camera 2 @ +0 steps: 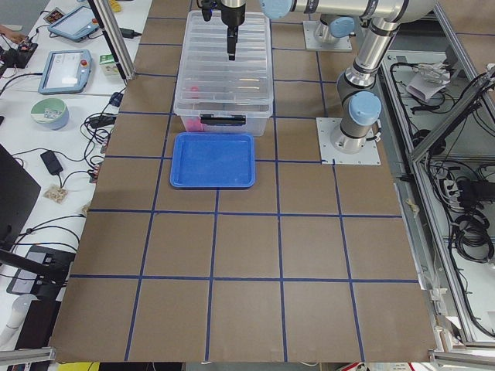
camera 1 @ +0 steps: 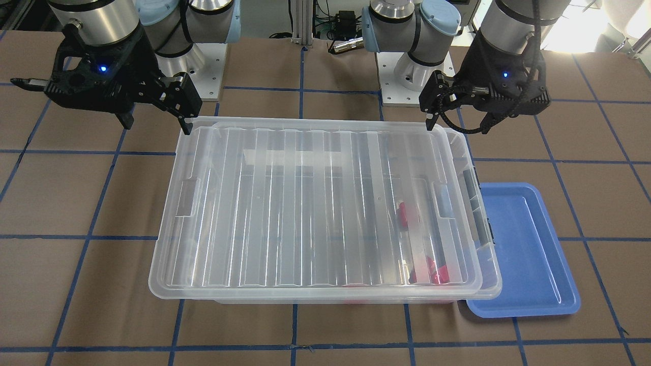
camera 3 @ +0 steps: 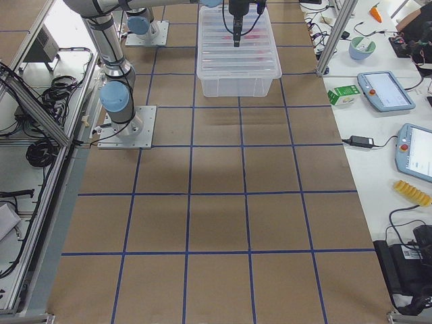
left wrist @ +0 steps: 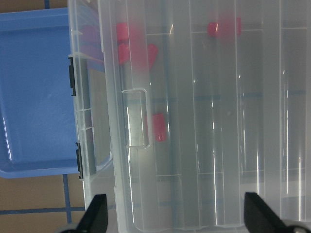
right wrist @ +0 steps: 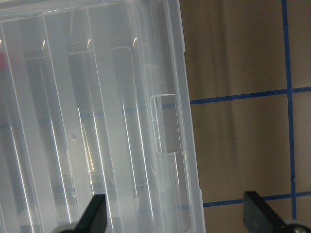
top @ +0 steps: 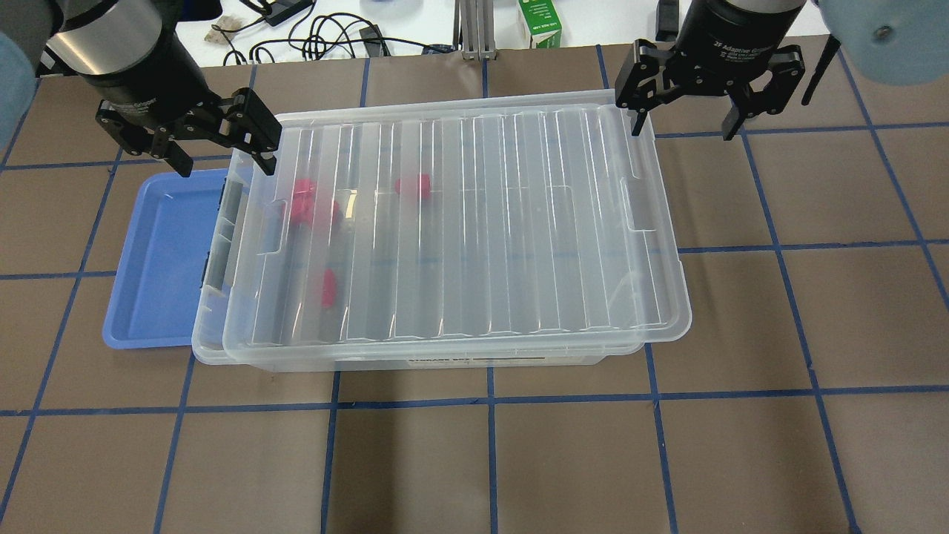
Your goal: Place red block in blue tray from box
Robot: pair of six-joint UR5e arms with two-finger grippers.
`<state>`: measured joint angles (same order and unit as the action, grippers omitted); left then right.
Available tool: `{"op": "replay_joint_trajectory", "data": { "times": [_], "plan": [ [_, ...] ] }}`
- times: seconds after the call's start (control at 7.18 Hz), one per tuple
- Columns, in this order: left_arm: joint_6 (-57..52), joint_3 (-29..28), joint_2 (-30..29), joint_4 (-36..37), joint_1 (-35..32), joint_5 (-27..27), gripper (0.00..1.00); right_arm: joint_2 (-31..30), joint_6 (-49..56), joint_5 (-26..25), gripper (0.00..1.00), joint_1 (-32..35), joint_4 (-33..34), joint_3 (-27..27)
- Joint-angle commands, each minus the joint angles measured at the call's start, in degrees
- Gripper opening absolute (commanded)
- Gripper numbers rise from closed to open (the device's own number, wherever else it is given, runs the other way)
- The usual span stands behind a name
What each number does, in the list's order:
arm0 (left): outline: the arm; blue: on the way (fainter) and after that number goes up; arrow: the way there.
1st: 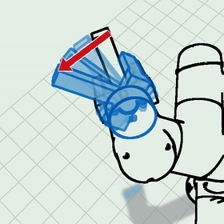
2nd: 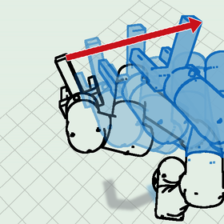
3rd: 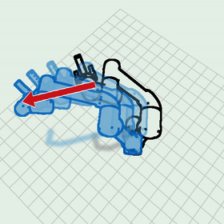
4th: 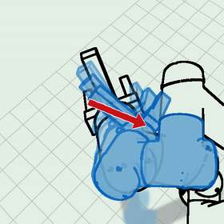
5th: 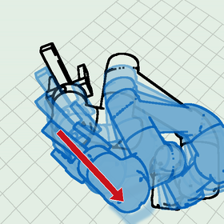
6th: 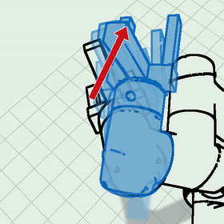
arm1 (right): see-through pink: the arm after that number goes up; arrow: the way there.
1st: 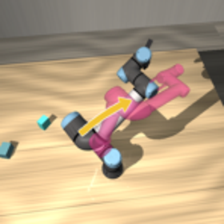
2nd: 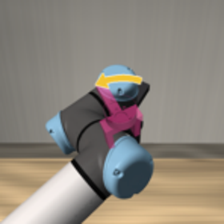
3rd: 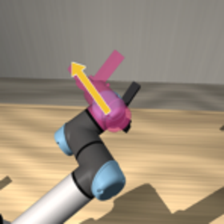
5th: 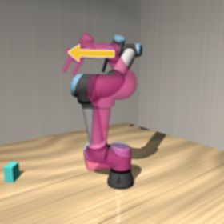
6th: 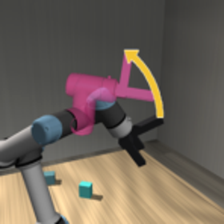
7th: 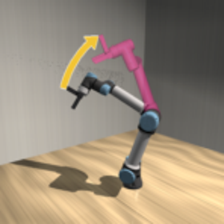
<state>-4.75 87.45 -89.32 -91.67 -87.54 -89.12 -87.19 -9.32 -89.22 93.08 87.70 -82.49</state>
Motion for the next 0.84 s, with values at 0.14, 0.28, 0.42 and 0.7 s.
{"op": "replay_joint_trajectory", "data": {
  "times": [0.14,0.28,0.42,0.7],
  "plan": [
    [0.00,0.00,0.03,-0.09,0.00,0.00,1.00,0.09,0.44,0.01,1.00,0.00,0.02,-0.04],
    [0.00,0.00,0.03,-0.09,0.00,0.00,1.00,0.18,0.53,0.10,1.00,-0.09,0.10,-0.04],
    [0.00,-0.09,0.11,-0.09,0.00,0.00,1.00,0.52,1.22,0.19,1.00,-0.70,0.45,0.05],
    [0.09,-0.09,0.11,-0.09,0.00,0.00,1.00,1.05,4.48,0.36,1.00,-0.70,2.55,-1.43]
  ]
}}
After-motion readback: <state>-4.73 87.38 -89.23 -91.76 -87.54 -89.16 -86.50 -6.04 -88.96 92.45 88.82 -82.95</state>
